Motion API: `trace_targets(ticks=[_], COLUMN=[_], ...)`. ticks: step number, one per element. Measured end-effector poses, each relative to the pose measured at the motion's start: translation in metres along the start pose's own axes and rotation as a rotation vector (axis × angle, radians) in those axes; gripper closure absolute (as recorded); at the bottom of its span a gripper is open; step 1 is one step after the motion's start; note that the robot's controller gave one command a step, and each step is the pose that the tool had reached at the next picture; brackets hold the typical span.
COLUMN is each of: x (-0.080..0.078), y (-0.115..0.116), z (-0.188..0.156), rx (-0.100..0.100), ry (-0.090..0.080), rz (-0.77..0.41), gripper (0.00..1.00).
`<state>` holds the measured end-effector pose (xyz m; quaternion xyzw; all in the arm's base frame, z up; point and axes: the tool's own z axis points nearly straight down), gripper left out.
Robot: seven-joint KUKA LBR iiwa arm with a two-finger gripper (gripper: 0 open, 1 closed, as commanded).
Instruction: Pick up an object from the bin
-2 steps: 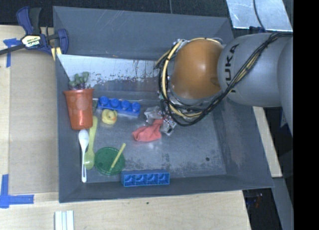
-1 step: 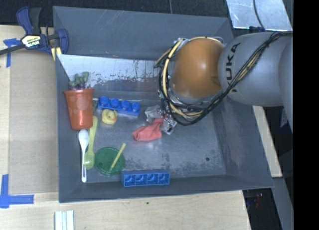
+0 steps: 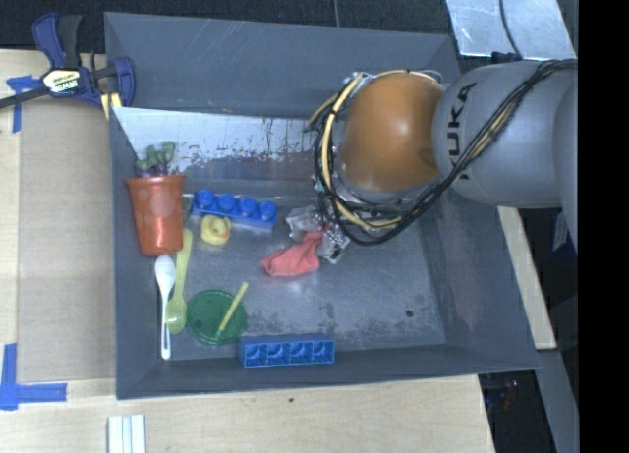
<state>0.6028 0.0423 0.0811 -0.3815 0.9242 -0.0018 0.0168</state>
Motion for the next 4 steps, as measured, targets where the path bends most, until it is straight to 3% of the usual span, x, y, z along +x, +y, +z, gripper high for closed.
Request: trace_targets(ticks=[1, 2, 3, 4], x=[0.002, -0.002, -0.002, -0.003], y=[0.002, -0.001, -0.001, -0.002], z=[-0.018, -0.056, -0.066, -0.113], rx=[-0.008, 0.001, 0.001, -0.001], ry=[0.008, -0.002, -0.003, -0.001], rz=[0.001, 0.004, 0.006, 0.007], gripper=[1.00, 1.00, 1.00, 1.00])
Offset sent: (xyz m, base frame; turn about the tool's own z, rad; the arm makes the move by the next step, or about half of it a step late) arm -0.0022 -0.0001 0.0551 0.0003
